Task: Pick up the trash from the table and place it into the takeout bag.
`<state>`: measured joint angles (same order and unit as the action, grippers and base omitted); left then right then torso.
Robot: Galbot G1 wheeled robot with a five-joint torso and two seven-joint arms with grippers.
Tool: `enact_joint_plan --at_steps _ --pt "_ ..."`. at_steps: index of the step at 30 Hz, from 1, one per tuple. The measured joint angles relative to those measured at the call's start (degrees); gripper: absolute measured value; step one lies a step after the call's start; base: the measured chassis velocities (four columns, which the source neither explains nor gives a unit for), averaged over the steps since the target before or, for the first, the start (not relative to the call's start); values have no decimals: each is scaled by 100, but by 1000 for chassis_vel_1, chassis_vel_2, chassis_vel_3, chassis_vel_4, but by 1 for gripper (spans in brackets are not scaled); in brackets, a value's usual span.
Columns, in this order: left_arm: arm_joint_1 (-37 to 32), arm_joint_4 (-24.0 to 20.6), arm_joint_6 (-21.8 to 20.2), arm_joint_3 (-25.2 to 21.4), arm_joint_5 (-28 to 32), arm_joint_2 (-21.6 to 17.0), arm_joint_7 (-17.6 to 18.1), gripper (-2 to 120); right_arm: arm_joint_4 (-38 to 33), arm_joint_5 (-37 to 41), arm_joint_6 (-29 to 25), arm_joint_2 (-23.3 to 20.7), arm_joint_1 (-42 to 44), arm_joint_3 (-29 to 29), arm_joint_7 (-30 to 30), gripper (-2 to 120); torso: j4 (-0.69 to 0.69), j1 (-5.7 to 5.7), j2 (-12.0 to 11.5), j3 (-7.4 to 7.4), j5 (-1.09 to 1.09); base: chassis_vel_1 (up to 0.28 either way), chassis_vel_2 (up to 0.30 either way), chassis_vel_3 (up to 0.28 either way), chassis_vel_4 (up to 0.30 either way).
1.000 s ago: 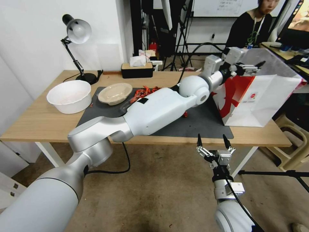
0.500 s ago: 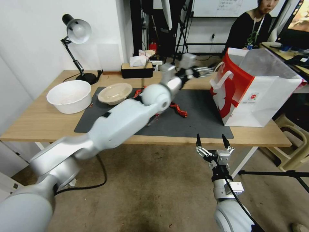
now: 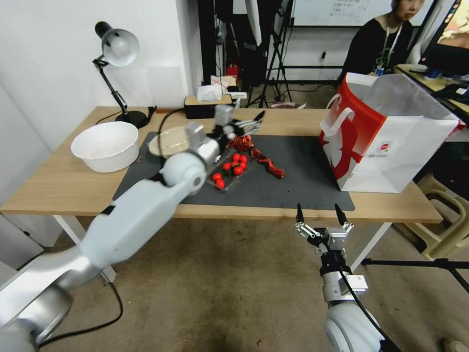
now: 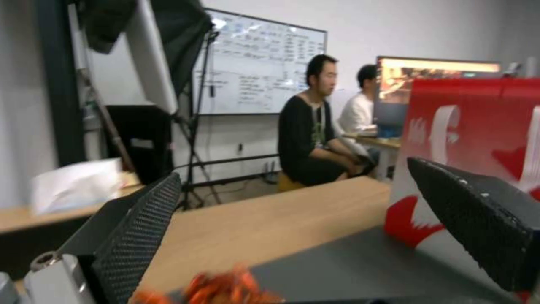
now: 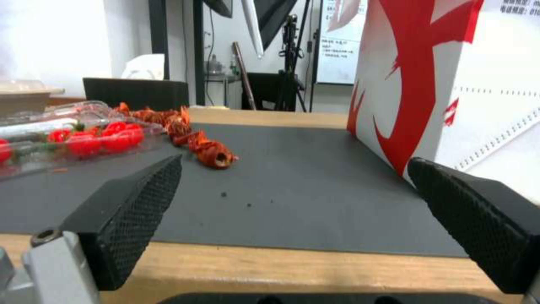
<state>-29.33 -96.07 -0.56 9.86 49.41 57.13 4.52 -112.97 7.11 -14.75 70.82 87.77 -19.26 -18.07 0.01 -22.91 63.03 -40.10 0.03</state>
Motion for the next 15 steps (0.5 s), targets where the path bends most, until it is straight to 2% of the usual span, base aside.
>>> enact_joint_plan --at_steps 2,3,6,7,9,11,14,15 --pt "-574 -284 42 -412 -197 -130 -28 100 14 -1 -6 -2 -4 0 1 100 -2 -1 0 0 -2 0 0 0 0" --pt "-574 -284 42 -412 -197 -130 -28 100 14 -1 -6 -2 -4 0 1 100 -2 -1 0 0 -2 0 0 0 0" --pt "-1276 -589 112 -1045 -464 -254 -72 100 19 -2 -7 -12 -8 0 1 100 -1 -1 0 0 -3 0 0 0 0" --pt "-1276 -589 112 -1045 -464 -254 -72 100 19 -2 -7 -12 -8 0 1 100 -1 -1 0 0 -3 0 0 0 0" --pt "-1718 -773 180 -1464 -675 -307 -88 100 26 -3 -7 -17 -15 1 1 100 0 0 0 0 -1 0 0 0 0" --pt "-1868 -838 212 -1585 -729 -322 -84 100 30 -3 -8 -18 -16 2 0 100 1 0 1 0 -1 0 0 0 0" --pt "-2570 -1067 383 -2052 -972 -368 -42 100 58 -3 -19 -18 -17 16 1 100 -1 0 0 0 -2 0 0 0 0" --pt "-2570 -1067 383 -2052 -972 -368 -42 100 58 -3 -19 -18 -17 16 1 100 -1 0 0 0 -2 0 0 0 0"
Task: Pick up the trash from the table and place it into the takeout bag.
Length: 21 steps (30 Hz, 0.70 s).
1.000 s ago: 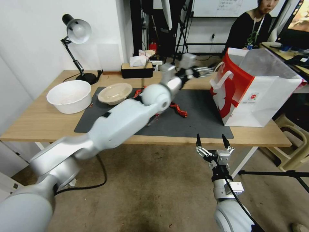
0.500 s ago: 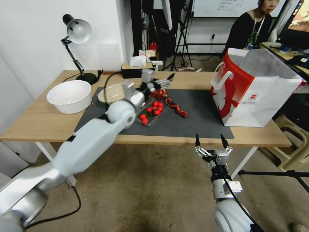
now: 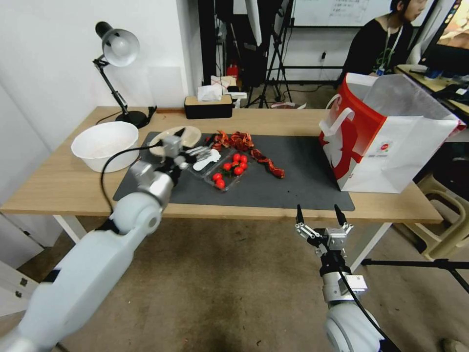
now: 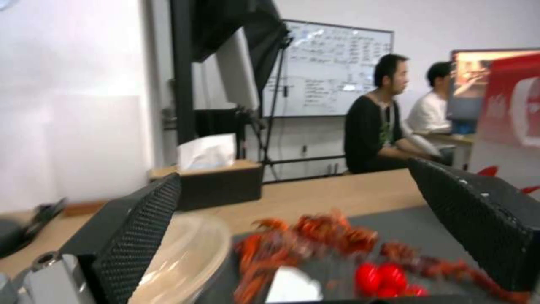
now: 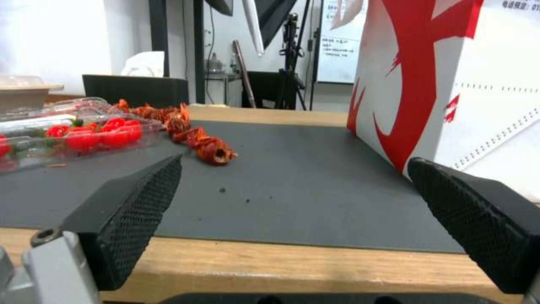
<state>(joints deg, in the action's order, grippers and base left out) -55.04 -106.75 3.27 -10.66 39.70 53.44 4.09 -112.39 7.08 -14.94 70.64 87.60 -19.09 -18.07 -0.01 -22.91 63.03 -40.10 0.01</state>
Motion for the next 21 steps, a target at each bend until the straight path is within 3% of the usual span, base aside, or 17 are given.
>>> enact_joint_plan --at_steps 9,21 --pt "-1542 -383 274 -1012 -463 216 12 100 70 -5 -79 24 19 17 9 100 1 -1 0 0 -1 0 0 0 0" --pt "-2574 -545 657 -1743 -970 562 48 100 45 -8 -106 40 72 17 10 100 1 0 0 0 0 0 0 0 0"
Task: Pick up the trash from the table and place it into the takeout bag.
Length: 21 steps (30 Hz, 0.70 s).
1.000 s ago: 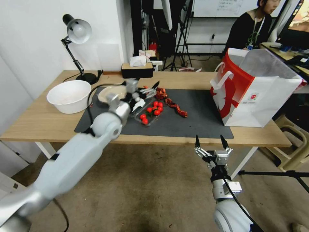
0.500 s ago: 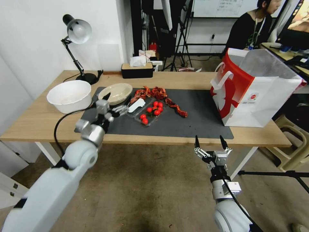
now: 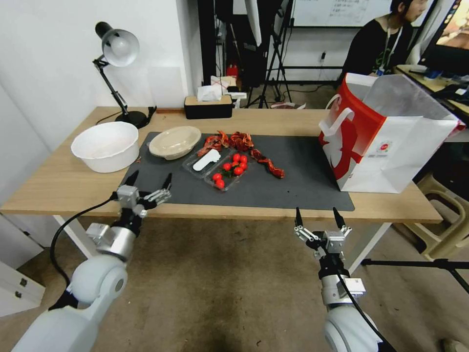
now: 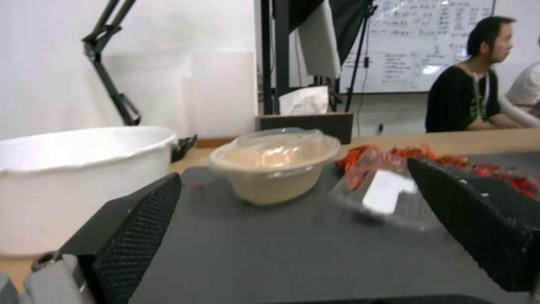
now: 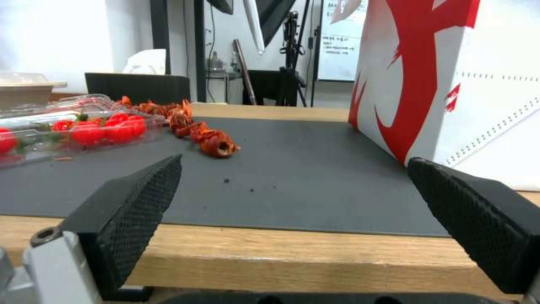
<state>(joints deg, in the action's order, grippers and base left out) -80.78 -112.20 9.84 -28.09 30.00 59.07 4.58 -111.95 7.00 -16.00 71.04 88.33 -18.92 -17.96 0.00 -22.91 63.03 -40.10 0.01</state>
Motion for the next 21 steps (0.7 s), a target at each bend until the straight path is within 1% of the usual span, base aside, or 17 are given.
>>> enact_joint_plan --at_steps 21 --pt "-307 -21 148 -179 -228 111 15 100 -40 0 -13 -2 49 -10 -3 100 1 0 0 0 0 0 0 0 0"
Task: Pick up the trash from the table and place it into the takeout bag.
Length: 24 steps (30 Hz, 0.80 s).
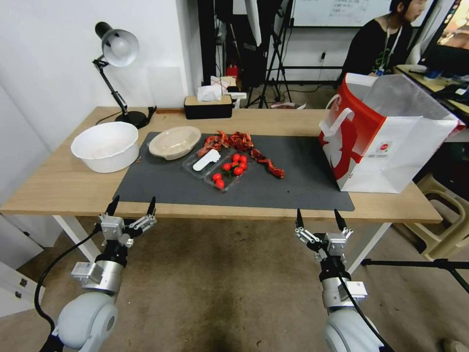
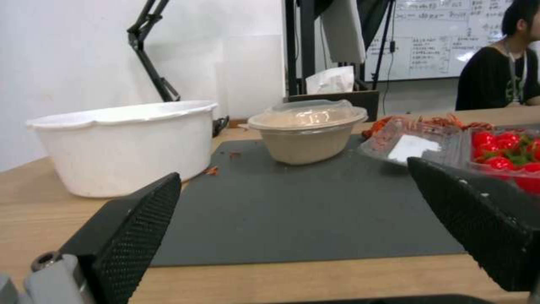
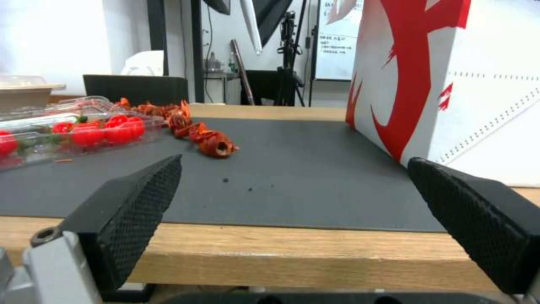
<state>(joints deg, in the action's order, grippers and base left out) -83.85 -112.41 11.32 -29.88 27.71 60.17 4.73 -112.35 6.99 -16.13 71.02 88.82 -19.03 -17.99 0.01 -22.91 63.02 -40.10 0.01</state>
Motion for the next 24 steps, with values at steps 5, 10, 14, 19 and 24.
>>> enact_joint_plan --at_steps 5,10,14,19,24 --pt "-114 -3 90 -52 -68 39 3 100 -9 0 -4 0 16 -10 -3 100 -2 -1 0 0 -1 0 0 0 0" --pt "-394 -21 248 -131 -175 173 6 100 -17 0 -11 8 36 -16 -13 100 0 -1 0 0 -1 0 0 0 0" --pt "-752 -40 442 -291 -320 295 14 100 -24 0 -11 47 40 -7 -20 100 -1 -1 0 0 0 0 0 0 0" --pt "-855 48 605 -297 -399 356 19 100 -15 -2 -11 59 37 11 -21 100 -1 -1 0 0 -1 0 0 0 0" --pt "-879 105 679 -289 -429 371 20 100 1 -14 -18 87 44 27 -17 100 -1 -1 0 0 0 0 0 0 0"
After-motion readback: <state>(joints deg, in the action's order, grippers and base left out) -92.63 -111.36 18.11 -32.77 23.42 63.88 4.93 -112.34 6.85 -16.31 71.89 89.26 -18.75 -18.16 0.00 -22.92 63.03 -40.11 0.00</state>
